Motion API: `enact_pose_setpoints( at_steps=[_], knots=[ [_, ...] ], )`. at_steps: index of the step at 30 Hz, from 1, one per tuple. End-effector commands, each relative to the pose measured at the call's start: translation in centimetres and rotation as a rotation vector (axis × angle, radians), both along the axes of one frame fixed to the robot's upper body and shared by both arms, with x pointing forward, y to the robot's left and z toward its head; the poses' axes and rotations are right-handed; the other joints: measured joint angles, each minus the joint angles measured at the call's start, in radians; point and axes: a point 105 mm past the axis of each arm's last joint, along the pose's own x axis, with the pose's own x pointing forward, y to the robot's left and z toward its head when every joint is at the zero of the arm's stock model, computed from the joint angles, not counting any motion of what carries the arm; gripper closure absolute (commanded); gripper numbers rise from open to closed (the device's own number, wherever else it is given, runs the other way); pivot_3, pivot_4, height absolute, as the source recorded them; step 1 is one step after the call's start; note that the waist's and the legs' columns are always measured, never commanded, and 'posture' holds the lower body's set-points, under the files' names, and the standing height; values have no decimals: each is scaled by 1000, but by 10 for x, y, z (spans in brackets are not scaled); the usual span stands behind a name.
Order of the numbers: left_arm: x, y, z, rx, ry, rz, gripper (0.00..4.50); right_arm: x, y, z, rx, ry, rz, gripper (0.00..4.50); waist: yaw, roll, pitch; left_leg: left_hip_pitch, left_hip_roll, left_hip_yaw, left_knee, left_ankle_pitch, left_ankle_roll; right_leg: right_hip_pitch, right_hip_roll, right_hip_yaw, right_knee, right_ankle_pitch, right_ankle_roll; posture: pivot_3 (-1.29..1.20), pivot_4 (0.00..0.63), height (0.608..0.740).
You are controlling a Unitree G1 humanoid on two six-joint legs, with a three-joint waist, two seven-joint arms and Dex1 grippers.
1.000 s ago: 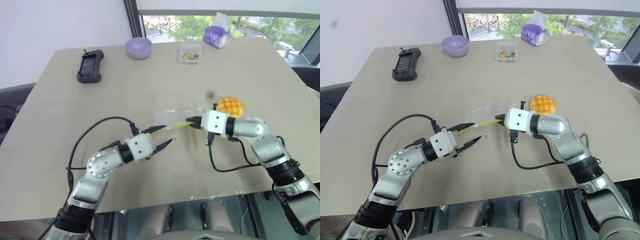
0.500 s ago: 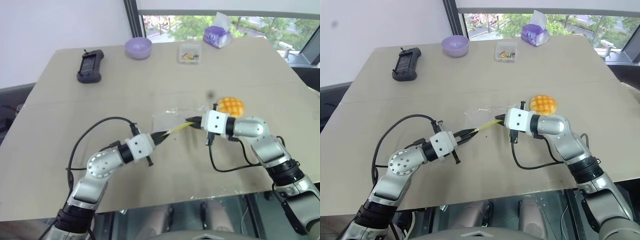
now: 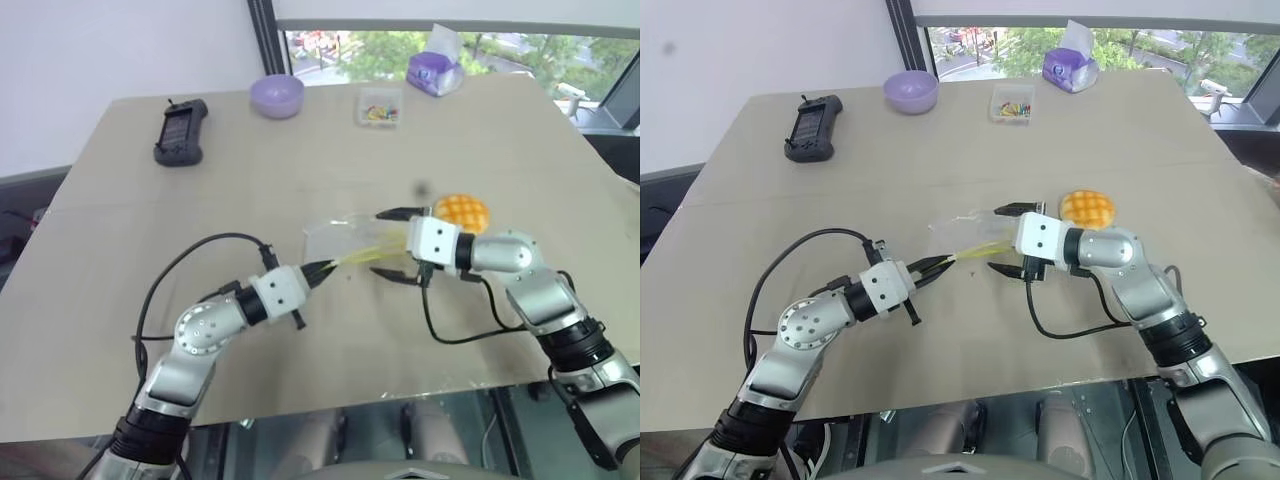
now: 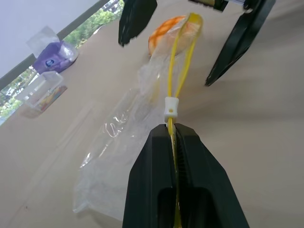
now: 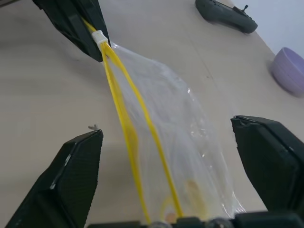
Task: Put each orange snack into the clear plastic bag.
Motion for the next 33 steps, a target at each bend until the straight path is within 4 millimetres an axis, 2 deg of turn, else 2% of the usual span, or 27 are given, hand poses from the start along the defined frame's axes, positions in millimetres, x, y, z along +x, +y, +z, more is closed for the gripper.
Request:
enact_pose_setpoints(
  at_steps=[1, 11, 15, 21, 22, 24, 30, 31, 33],
  knots=[
    [2, 3, 11, -11, -52, 12, 4500, -4, -5, 21, 39, -44, 4, 32, 0, 0, 0, 0, 0, 0, 0, 0, 0, 0, 0, 0, 0, 0, 0, 0, 150, 736],
    [6, 7, 12, -17, -69, 47, 4500, -22, -30, 36, 73, 96, -12, 32, 5, 0, 0, 0, 0, 0, 0, 0, 0, 0, -1, 0, 0, 0, 0, 0, 150, 736],
    [7, 5, 11, -23, -70, 47, 4500, -26, -26, 54, 226, 202, -23, 32, 1, 0, 0, 0, 0, 0, 0, 0, 0, 0, -1, 0, 0, 0, 0, 0, 150, 736],
    [8, 3, 10, -27, -70, 44, 4500, -34, -16, 45, 279, 342, -27, 32, 4, 0, 0, 0, 0, 0, 0, 0, 0, 0, -2, 0, 0, 0, 0, 0, 150, 736],
    [8, 3, 11, -27, -70, 45, 4500, -34, -15, 42, 277, 358, -34, 554, 5, 0, 0, 0, 0, 0, 0, 0, 0, 0, -2, 0, 0, 0, 0, 0, 150, 736],
    [9, 3, 11, -27, -71, 46, 4500, -36, -14, 36, 265, 379, -39, 1302, 6, 0, 0, 0, 0, 0, 0, 0, 0, 0, -2, 0, 0, 0, 0, 0, 150, 736],
    [9, 3, 11, -28, -74, 42, 4500, -35, -8, 32, 276, 421, -54, 4280, 5, 0, 0, 0, 0, 0, 0, 0, 0, 0, -2, 0, 0, 0, 0, 0, 150, 736],
    [9, 2, 11, -28, -74, 41, 4500, -34, -7, 31, 276, 422, -61, 4473, 5, 0, 0, 0, 0, 0, 0, 0, 0, 0, -2, 0, 0, 0, 0, 0, 150, 736],
    [9, 2, 11, -28, -74, 38, 4500, -32, -6, 31, 283, 424, -72, 4473, 4, 0, 0, 0, 0, 0, 0, 0, 0, 0, -2, 0, 0, 0, 0, 0, 150, 736]
  ],
)
